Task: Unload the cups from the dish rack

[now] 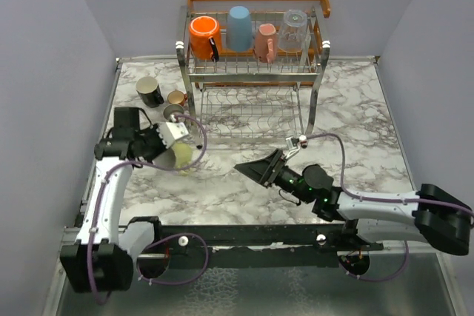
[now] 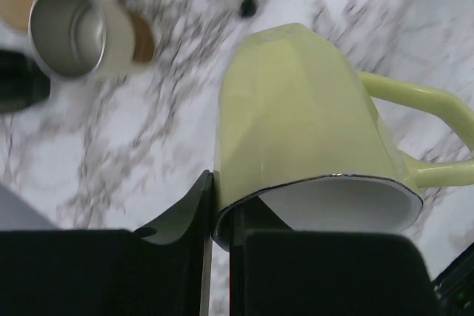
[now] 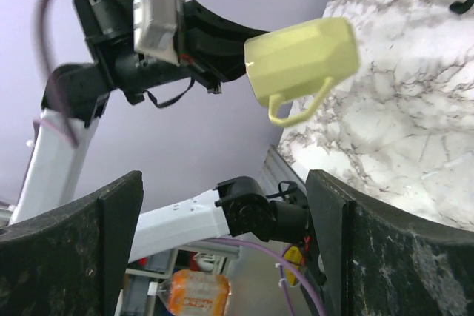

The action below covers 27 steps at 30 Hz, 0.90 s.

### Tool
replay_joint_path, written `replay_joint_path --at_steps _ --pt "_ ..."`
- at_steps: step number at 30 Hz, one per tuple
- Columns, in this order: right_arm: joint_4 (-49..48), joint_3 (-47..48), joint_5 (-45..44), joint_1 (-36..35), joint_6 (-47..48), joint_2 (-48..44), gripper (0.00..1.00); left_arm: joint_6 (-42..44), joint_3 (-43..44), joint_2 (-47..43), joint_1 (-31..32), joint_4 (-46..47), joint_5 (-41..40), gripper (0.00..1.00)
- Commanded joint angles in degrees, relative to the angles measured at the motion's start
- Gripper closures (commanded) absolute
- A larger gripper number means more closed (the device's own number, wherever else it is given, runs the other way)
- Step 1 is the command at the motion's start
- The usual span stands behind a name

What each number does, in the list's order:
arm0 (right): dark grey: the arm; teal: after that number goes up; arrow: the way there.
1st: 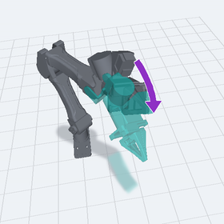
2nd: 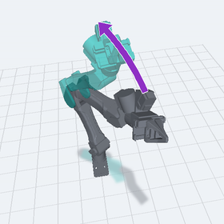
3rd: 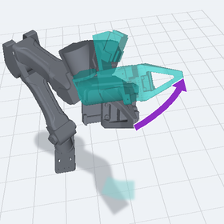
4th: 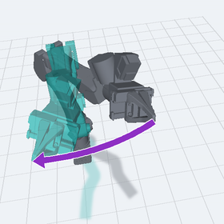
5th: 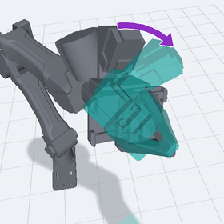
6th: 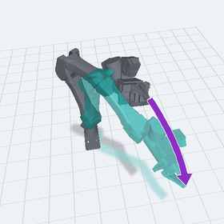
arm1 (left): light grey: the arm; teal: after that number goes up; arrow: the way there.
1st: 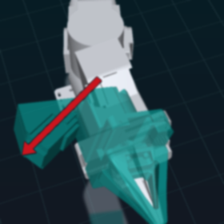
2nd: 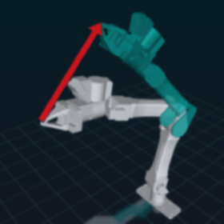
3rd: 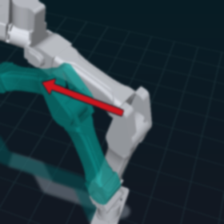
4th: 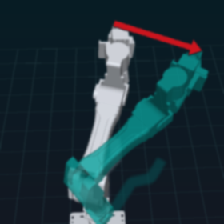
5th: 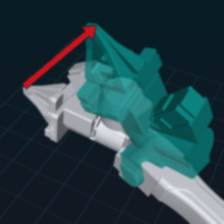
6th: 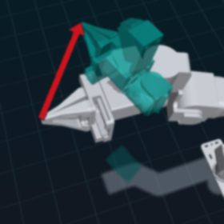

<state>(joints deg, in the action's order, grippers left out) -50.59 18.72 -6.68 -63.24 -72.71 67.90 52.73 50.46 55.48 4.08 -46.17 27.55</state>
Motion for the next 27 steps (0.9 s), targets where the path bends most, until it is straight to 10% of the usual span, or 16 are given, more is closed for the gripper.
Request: replay_joint_path --at_steps 1,6,27 --pt "17.41 -1.83 -6.92 0.06 7.52 -9.89 0.09 15.7 9.05 6.21 -14.86 -13.69 -4.44 1.0" --pt "23.5 -2.85 -9.24 0.04 10.07 -17.64 0.09 16.71 14.75 17.71 -23.01 -13.21 -8.25 1.0" --pt "28.04 -3.34 -9.04 -0.03 12.58 -22.33 0.09 -0.83 39.57 51.39 -15.91 -6.05 -18.47 1.0"
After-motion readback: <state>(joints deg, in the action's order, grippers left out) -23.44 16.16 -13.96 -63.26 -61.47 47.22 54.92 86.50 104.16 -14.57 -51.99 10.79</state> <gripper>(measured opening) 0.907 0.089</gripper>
